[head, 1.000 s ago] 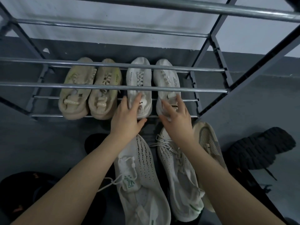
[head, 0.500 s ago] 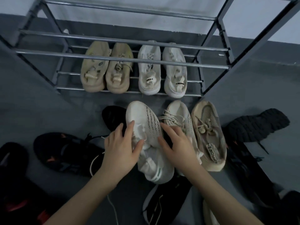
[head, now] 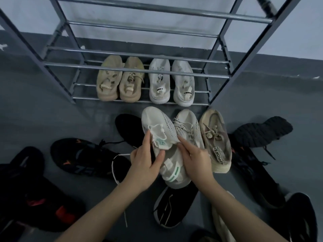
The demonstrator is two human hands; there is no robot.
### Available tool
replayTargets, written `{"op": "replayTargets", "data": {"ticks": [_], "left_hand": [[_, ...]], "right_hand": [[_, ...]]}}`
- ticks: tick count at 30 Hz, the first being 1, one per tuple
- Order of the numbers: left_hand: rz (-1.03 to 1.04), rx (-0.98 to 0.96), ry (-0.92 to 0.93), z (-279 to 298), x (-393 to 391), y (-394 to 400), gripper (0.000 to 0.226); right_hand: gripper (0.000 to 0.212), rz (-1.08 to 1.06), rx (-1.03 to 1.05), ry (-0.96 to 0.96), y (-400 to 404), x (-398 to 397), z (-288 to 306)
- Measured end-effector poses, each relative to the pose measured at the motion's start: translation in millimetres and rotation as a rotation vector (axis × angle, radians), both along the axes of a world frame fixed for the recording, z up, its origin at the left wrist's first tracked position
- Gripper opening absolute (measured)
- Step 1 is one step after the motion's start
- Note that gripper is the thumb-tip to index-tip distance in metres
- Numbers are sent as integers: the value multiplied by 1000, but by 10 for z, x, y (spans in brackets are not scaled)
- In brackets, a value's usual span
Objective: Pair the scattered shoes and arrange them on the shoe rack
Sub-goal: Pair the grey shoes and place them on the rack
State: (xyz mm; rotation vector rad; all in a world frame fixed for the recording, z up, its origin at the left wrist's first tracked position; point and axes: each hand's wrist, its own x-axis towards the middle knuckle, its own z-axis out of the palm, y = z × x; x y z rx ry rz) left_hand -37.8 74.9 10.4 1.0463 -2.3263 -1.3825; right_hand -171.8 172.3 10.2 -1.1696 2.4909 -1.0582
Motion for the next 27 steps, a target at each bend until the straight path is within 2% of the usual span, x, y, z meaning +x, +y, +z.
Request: {"op": "replayTargets", "data": {"ticks": [6, 8, 12, 15, 18, 22, 25, 27], "left_hand": [[-89, -39, 180, 228, -383, 207, 68], [-109, -71, 170, 242, -517, 195, 62], [-53, -269, 105, 158, -573, 164, 29], [-11, -356, 118, 87, -554, 189, 12], [18, -243, 193, 115, -650, 264, 11], [-98, -179, 324, 274, -944, 417, 16], [-270, -184, 299, 332, -1087, 511, 23], [-230, -177, 251, 276, -1052, 486, 29]], "right_hand": [[28, -168, -141, -43, 359, -348, 291], [28, -255, -146, -76, 473, -500, 320], [29, -359, -84, -70, 699, -708, 261], [33, -327, 99, -65, 768, -745, 109], [39, -297, 199, -127, 774, -718, 33], [57, -177, 117, -89, 844, -539, 97], [57, -151, 6, -183, 907, -464, 124], [58, -141, 61, -180, 937, -453, 117]]}}
